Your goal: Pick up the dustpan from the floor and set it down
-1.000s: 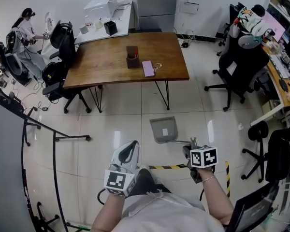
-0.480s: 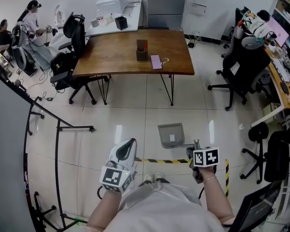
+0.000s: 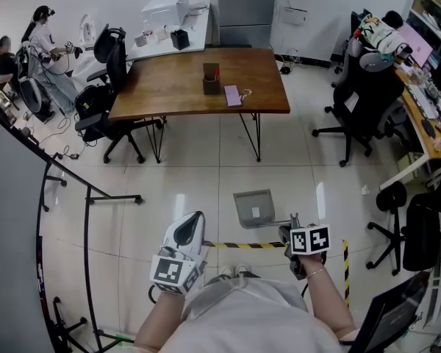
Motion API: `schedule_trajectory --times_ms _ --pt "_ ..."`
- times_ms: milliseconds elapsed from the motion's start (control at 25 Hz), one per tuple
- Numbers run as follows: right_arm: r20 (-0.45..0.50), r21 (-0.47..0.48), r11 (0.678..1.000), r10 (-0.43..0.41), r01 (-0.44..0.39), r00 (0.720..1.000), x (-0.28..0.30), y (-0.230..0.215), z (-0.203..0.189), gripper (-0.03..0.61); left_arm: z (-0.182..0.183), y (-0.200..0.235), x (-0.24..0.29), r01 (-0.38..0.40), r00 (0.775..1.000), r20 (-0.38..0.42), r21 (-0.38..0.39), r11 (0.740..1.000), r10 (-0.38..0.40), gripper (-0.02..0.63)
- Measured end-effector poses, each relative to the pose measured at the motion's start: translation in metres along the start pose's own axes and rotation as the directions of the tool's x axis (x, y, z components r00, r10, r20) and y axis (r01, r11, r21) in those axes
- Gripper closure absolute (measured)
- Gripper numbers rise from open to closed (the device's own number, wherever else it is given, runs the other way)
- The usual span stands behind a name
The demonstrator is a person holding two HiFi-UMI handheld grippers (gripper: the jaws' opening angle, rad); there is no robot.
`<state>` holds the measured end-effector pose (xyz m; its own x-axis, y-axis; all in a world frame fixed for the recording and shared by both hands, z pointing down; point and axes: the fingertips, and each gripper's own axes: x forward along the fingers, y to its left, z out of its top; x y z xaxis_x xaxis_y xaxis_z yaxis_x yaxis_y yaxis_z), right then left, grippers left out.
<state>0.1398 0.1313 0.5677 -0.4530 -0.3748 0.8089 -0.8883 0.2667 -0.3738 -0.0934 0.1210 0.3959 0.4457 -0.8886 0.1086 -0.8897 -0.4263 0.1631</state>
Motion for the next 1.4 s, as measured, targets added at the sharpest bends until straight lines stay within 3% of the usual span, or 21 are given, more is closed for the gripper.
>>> schedule_trajectory --times_ms 360,720,1040,1400 --pt "-0.009 -0.027 0.999 0.039 -0.039 0.999 0.007 -0.007 0.002 0.576 0.0 -0.013 0.021 -0.018 1.0 0.01 0.018 1.0 0.018 0.598" --pt "-0.056 -0.018 0.999 0.041 -0.042 0.998 0.043 -0.025 0.03 0.575 -0.018 0.016 0.066 -0.031 0.999 -0.026 0.003 0.999 0.032 0.598" --pt "-0.125 0.025 1.0 0.001 0.002 0.992 0.102 -0.04 0.095 0.575 -0.006 0.092 0.148 0.022 0.999 -0.039 -0.041 0.999 -0.023 0.598" --pt "-0.098 0.093 0.993 -0.06 0.069 0.993 0.159 -0.062 0.19 0.575 0.002 0.148 0.225 0.089 0.992 -0.082 -0.044 0.995 -0.093 0.598"
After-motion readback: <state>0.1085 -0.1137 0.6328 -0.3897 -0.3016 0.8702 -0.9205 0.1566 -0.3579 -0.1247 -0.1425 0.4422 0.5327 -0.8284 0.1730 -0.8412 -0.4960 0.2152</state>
